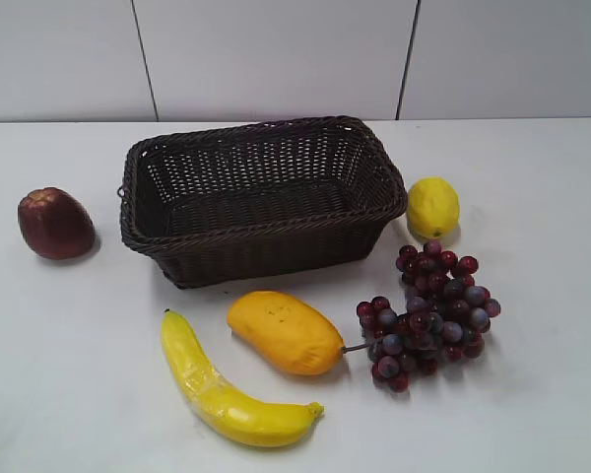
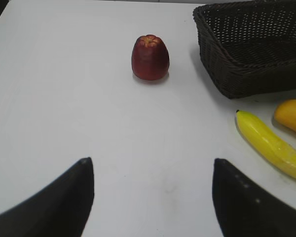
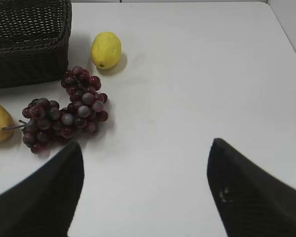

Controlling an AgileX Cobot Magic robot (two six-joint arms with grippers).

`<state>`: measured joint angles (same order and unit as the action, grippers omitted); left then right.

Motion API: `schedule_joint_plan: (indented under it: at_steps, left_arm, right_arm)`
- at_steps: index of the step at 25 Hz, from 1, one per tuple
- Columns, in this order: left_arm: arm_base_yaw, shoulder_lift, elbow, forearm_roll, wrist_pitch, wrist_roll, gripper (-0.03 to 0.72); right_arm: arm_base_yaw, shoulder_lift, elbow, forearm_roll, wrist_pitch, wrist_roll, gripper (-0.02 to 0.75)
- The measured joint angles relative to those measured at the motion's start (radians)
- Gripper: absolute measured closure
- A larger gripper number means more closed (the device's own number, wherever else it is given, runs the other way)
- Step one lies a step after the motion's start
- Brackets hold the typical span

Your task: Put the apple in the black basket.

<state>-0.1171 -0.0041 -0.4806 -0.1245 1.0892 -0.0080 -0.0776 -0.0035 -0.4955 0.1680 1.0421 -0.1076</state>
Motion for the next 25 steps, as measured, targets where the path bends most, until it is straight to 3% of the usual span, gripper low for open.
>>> schedule_joint_plan:
  at_steps: [17, 25]
  left_arm:
    - [0.000, 0.002, -0.042, 0.002, -0.080, 0.001, 0.128]
    - [0.000, 0.230, -0.086, 0.011, -0.196, 0.008, 0.128]
  right_arm:
    - [0.000, 0.000, 0.000, 0.000, 0.000, 0.000, 0.150]
    - [0.000, 0.000, 0.000, 0.000, 0.000, 0.000, 0.150]
